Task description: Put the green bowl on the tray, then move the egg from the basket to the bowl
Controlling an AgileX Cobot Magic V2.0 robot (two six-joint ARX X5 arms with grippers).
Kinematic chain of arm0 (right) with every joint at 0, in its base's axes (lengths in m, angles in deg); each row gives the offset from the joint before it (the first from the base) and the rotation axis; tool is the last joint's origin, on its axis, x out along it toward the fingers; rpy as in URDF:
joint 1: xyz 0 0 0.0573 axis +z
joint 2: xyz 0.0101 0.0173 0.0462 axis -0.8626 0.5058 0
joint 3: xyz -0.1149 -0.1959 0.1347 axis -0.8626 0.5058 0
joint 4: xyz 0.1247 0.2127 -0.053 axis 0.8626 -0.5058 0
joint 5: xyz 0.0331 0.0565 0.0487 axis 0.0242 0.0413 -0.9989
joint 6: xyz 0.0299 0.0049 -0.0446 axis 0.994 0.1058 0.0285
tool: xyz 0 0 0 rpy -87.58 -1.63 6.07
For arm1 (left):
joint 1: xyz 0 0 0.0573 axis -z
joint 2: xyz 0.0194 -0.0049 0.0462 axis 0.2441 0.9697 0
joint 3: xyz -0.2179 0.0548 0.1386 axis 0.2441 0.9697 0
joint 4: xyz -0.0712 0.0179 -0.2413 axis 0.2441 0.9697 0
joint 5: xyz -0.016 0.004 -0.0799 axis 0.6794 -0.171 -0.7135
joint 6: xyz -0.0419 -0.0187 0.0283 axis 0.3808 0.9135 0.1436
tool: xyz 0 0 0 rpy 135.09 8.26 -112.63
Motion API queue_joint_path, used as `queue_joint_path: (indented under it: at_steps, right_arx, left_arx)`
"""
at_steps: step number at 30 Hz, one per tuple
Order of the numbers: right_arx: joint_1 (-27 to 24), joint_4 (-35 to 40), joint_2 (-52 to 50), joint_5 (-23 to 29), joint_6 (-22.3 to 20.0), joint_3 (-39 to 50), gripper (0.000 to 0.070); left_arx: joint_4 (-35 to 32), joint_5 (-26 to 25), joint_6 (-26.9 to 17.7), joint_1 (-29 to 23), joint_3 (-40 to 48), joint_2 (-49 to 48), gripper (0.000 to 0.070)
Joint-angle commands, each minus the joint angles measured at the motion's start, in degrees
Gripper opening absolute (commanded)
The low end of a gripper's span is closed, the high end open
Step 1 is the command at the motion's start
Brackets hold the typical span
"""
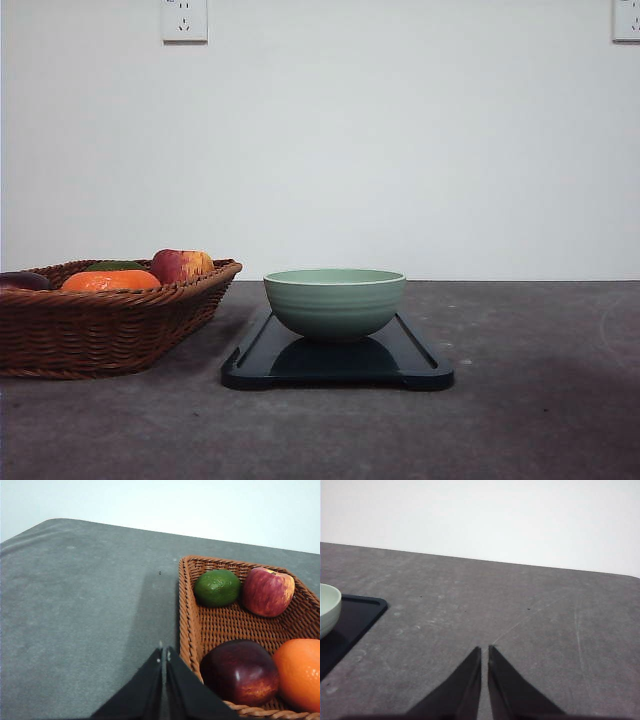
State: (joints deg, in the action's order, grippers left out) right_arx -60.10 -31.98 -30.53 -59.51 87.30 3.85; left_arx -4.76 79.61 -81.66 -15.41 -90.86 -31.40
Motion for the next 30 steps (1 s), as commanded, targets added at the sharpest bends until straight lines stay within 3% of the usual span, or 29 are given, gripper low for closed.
queue_joint_path:
  at_steps: [1,30]
  right_arx:
    - [-0.13,0.74,0.07,0.04,0.98,0.24,0.0016]
    - [-0.13,0.74,0.07,0.04,0.97,0.24,0.0016]
  left_arx:
    - [-0.74,0.15,0.17,-0.11,1.09,-0.07,0.0]
    - [-0.74,0.15,0.17,-0.11,1.09,-0.07,0.0]
